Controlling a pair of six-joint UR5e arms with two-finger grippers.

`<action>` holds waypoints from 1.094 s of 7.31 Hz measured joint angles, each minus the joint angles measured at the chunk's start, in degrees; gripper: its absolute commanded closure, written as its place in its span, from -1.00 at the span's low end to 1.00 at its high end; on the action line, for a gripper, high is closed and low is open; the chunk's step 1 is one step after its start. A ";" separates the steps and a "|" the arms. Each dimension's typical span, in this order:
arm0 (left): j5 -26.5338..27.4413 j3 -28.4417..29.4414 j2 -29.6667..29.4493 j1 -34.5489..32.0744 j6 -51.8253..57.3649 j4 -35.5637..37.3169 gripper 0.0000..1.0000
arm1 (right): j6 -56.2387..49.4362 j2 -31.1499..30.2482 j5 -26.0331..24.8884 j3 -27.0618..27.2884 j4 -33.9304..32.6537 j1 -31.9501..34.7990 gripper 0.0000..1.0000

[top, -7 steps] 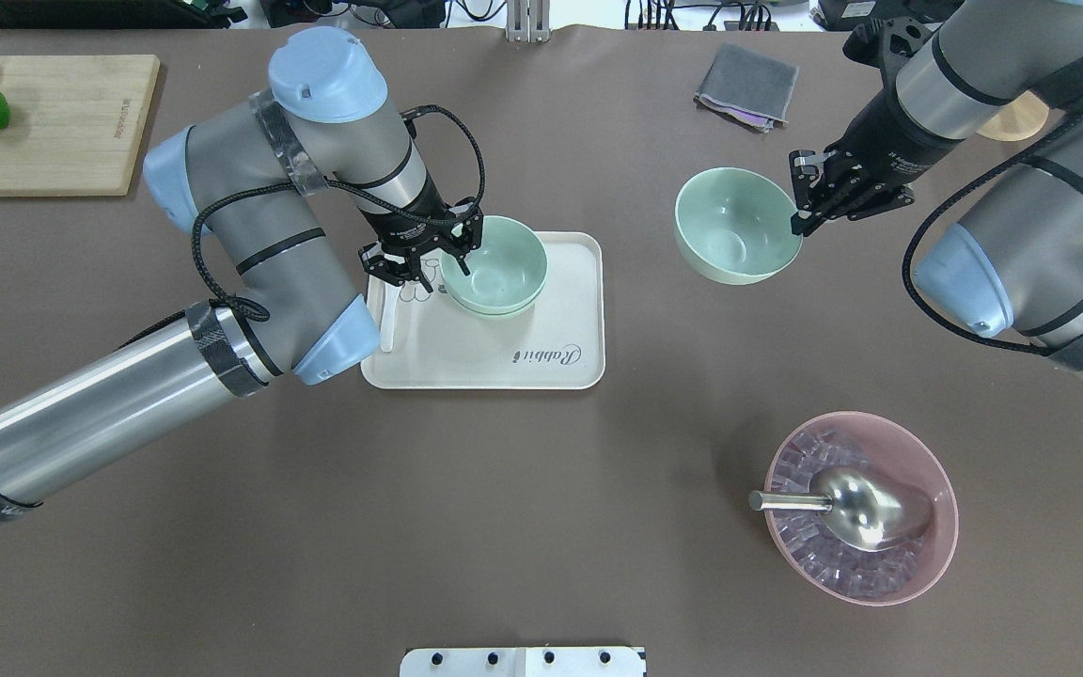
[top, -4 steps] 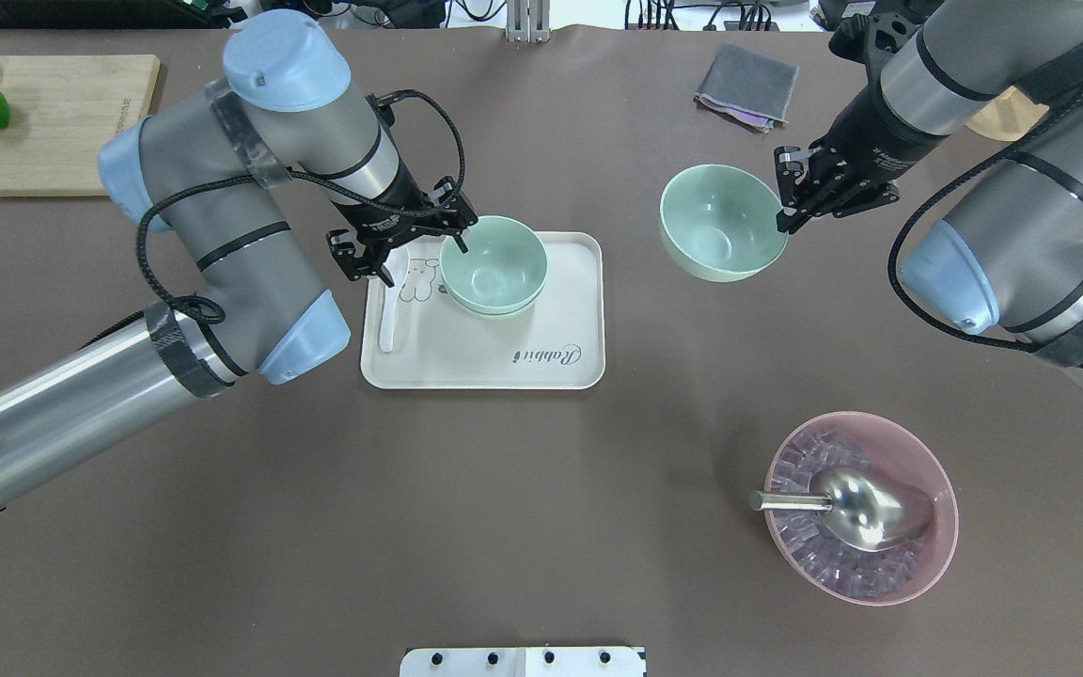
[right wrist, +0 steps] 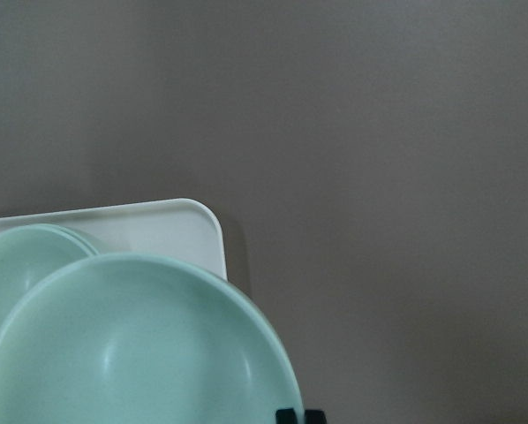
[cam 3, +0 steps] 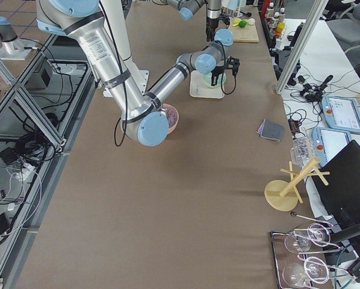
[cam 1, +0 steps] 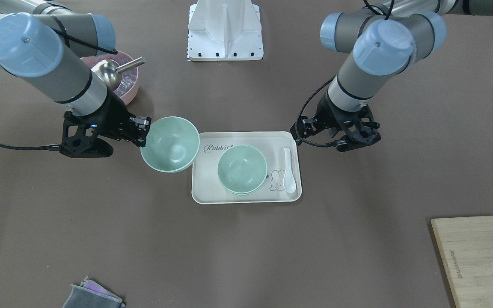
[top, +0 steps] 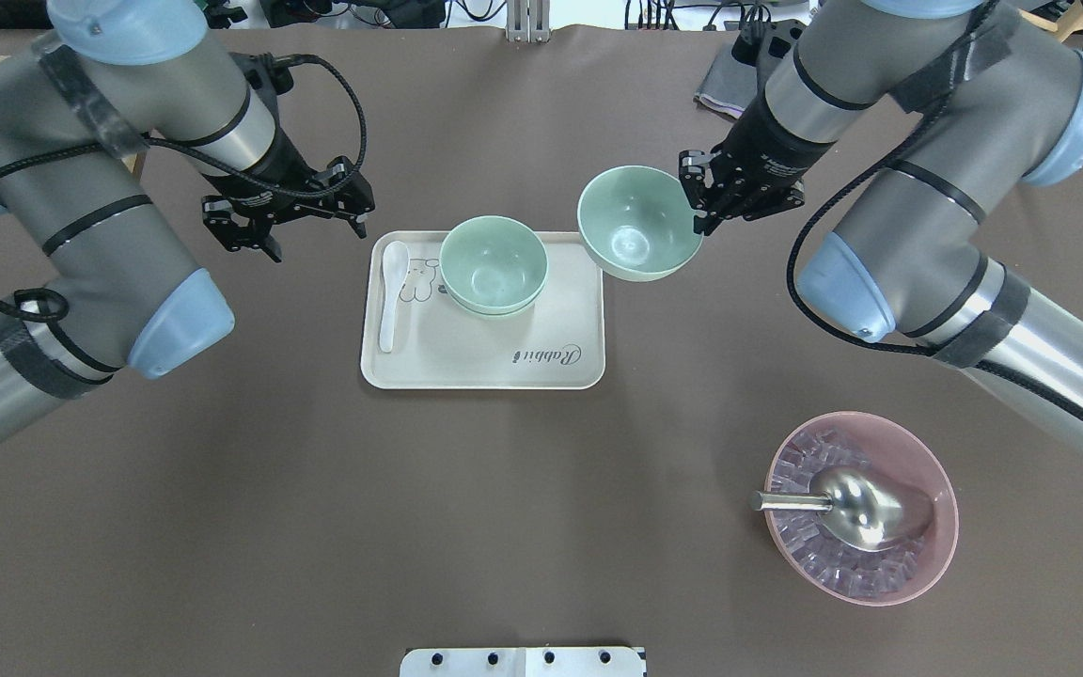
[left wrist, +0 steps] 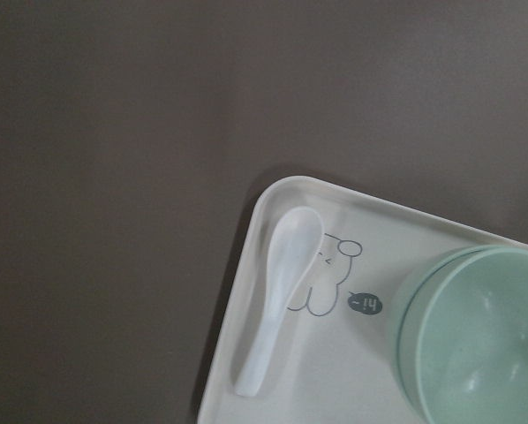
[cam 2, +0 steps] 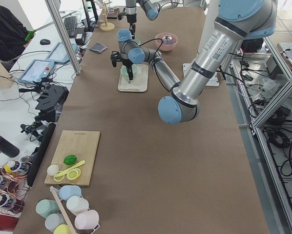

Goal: Stack green bowls together

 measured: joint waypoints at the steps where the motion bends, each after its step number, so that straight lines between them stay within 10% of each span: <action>1: 0.12 -2.43 3.01 -1.02 3.32 0.43 -0.97 | 1.52 3.43 -1.38 -2.93 0.02 -1.03 1.00; 8: 0.25 -5.86 8.40 -3.29 8.32 0.51 -0.97 | 7.96 12.73 -7.63 -16.17 7.73 -7.64 1.00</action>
